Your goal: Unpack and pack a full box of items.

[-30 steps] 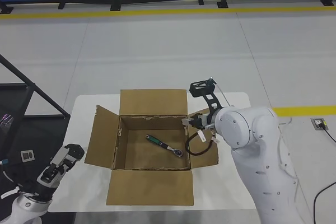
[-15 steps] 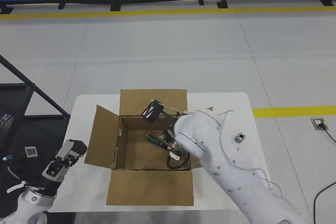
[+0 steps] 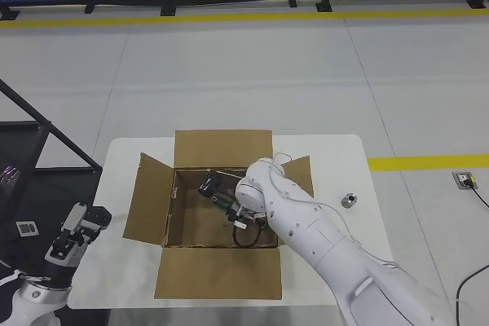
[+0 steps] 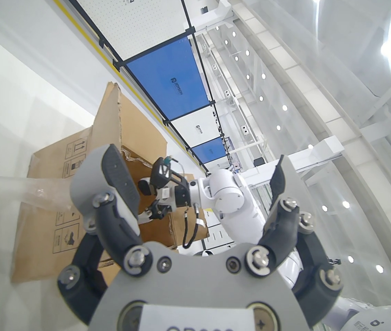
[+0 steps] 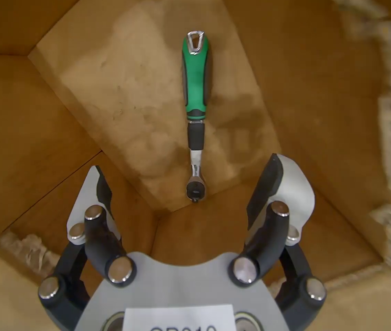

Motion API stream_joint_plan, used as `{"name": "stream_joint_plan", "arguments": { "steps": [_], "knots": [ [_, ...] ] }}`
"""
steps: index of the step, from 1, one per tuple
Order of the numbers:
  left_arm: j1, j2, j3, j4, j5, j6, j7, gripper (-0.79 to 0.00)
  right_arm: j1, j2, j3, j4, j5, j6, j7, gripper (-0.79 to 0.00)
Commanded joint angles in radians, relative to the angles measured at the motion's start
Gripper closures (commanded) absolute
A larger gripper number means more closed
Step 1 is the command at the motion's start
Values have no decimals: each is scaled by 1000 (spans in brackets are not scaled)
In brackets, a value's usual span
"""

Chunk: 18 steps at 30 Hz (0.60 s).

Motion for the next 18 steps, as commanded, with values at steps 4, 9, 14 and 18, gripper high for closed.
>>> {"name": "stream_joint_plan", "arguments": {
  "steps": [4,9,14,18],
  "knots": [
    [-5,1,19,-16,19,7,-19,-785,9,-56,-26,155,39,50,-61,-785],
    [-9,1,40,-30,39,11,-28,-785,29,-97,-32,267,58,102,-108,-785],
    [-5,1,50,-30,48,6,-28,-785,51,-124,-40,333,51,122,-114,-785],
    [0,1,47,-26,44,-2,-28,-785,59,-143,-48,358,39,142,-105,-785]
  ]
}}
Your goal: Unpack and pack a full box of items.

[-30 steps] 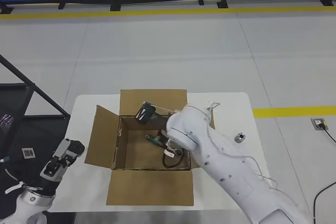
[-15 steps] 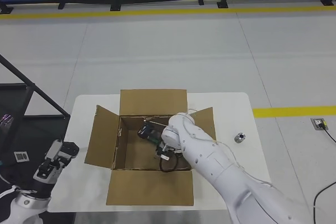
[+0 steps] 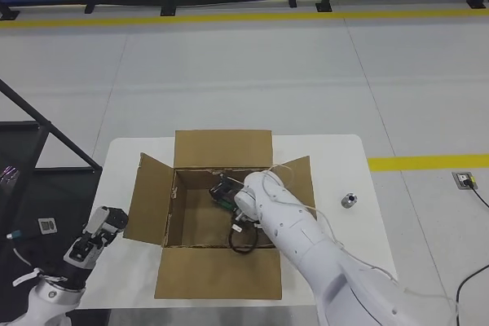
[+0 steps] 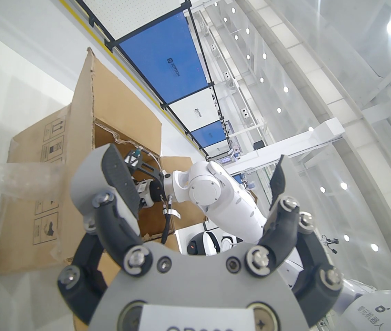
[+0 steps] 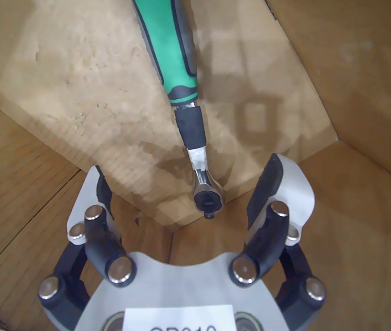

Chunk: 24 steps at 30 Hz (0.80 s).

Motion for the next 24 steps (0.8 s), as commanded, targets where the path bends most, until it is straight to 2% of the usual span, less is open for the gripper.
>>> {"name": "stream_joint_plan", "arguments": {
  "steps": [1,2,5,7,8,10,18,21,24],
  "knots": [
    [2,0,-2,3,-5,-4,0,-785,2,-8,-4,8,-6,6,3,-690],
    [4,0,-4,3,-7,-5,0,-785,3,-12,-6,14,-10,16,5,-591],
    [8,0,-7,3,-9,-8,2,-785,4,-25,-11,28,-20,41,16,-403],
    [8,0,-7,2,-9,-9,2,-785,4,-26,-12,29,-20,44,16,-388],
    [8,0,-7,2,-9,-9,2,-785,4,-26,-12,29,-20,44,16,-406],
    [8,0,-7,2,-9,-9,2,-785,4,-26,-12,29,-20,44,16,-785],
    [28,2,-38,-9,-12,-50,-24,-785,13,-30,-4,38,-7,49,22,-785],
    [46,8,-82,6,-88,-72,-114,-785,11,-30,-5,36,-10,52,16,-785],
    [70,17,-139,36,-154,-96,-251,-785,5,-26,-7,13,-29,91,-21,-785]
  ]
}}
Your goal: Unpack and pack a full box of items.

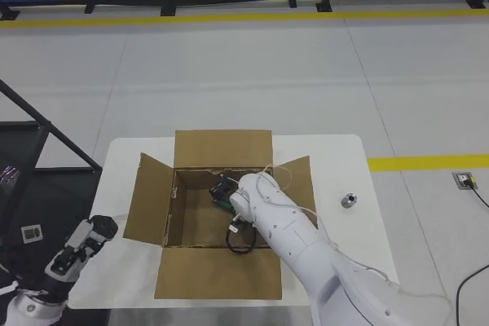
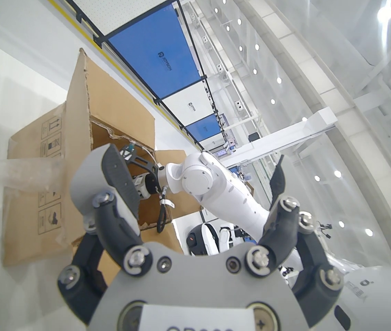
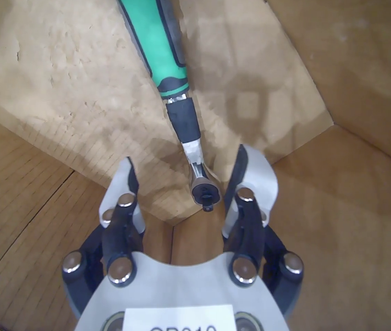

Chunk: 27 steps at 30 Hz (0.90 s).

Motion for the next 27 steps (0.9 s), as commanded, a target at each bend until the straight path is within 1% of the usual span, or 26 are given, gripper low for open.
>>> {"name": "stream_joint_plan", "arguments": {
  "steps": [1,3,5,7,9,10,13,23,27],
  "knots": [
    [16,7,-33,22,-45,-7,-108,-785,0,3,4,-15,-2,17,-20,-785],
    [27,14,-58,50,-99,4,-218,-785,1,8,6,-26,-11,33,-36,-785],
    [30,23,-80,82,-106,17,-314,-785,-1,13,11,-37,-13,34,-54,-785],
    [31,30,-80,110,-83,49,-382,-785,0,19,15,-46,-18,38,-64,-785],
    [24,38,-65,134,-62,102,-456,-785,0,24,20,-56,-20,40,-68,-785],
    [18,42,-60,145,-22,117,-466,-785,0,27,23,-60,-21,41,-70,-785],
    [-4,50,-13,158,91,170,-483,-785,-1,35,30,-76,-25,34,-62,-785],
    [-4,50,-11,156,93,170,-479,-785,-20,60,53,-136,-42,30,-31,-785],
    [3,50,23,142,134,130,-443,-785,-35,69,60,-164,-52,33,-9,-785]
  ]
}}
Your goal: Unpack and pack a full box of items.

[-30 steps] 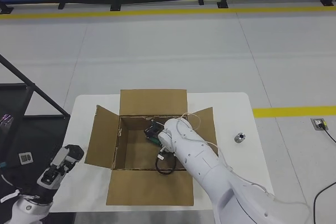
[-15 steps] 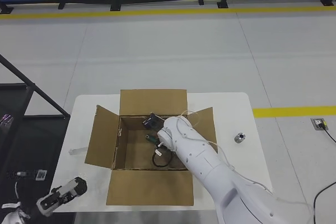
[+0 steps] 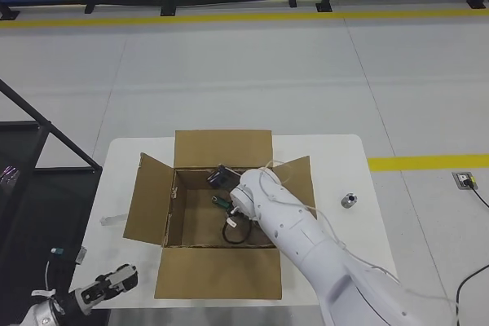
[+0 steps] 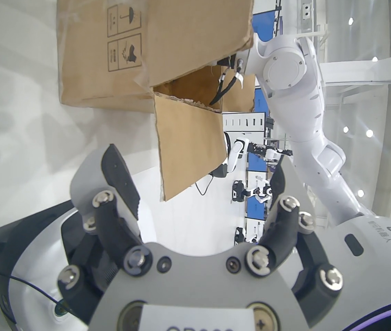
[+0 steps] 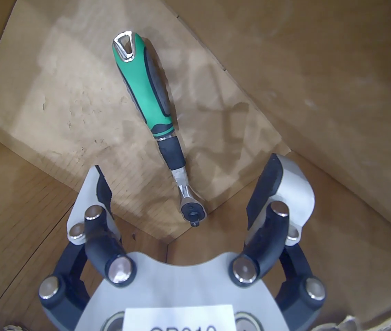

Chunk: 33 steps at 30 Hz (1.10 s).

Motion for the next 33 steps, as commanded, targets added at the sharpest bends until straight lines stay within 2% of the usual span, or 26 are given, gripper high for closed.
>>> {"name": "stream_joint_plan", "arguments": {
  "steps": [1,9,15,16,17,18,19,20,21,23,33],
  "knots": [
    [0,1,18,8,21,-16,3,-785,-7,4,3,-12,-5,3,5,-785],
    [-49,8,123,81,131,-94,3,-785,-36,25,23,-69,-26,11,27,-785],
    [-87,10,199,130,104,-133,-7,-785,-62,43,41,-121,-46,22,46,-785],
    [-91,10,207,138,91,-138,-10,-739,-67,46,44,-130,-49,25,49,-785],
    [-94,10,213,147,77,-139,-14,-634,-73,49,47,-139,-53,27,51,-785],
    [-99,12,219,154,66,-139,-24,-363,-78,52,50,-148,-56,27,55,-785],
    [-103,13,222,160,59,-138,-30,-274,-83,55,54,-157,-59,29,57,-785],
    [-107,14,224,165,57,-139,-32,-228,-88,58,58,-166,-63,30,60,-785],
    [-109,15,227,168,56,-140,-33,-135,-92,62,61,-176,-67,31,64,-785],
    [-110,17,232,171,49,-143,-36,0,-103,68,68,-195,-75,32,71,-785],
    [-106,30,233,187,-5,-152,-82,0,-145,94,105,-265,-97,4,98,-785]
  ]
}}
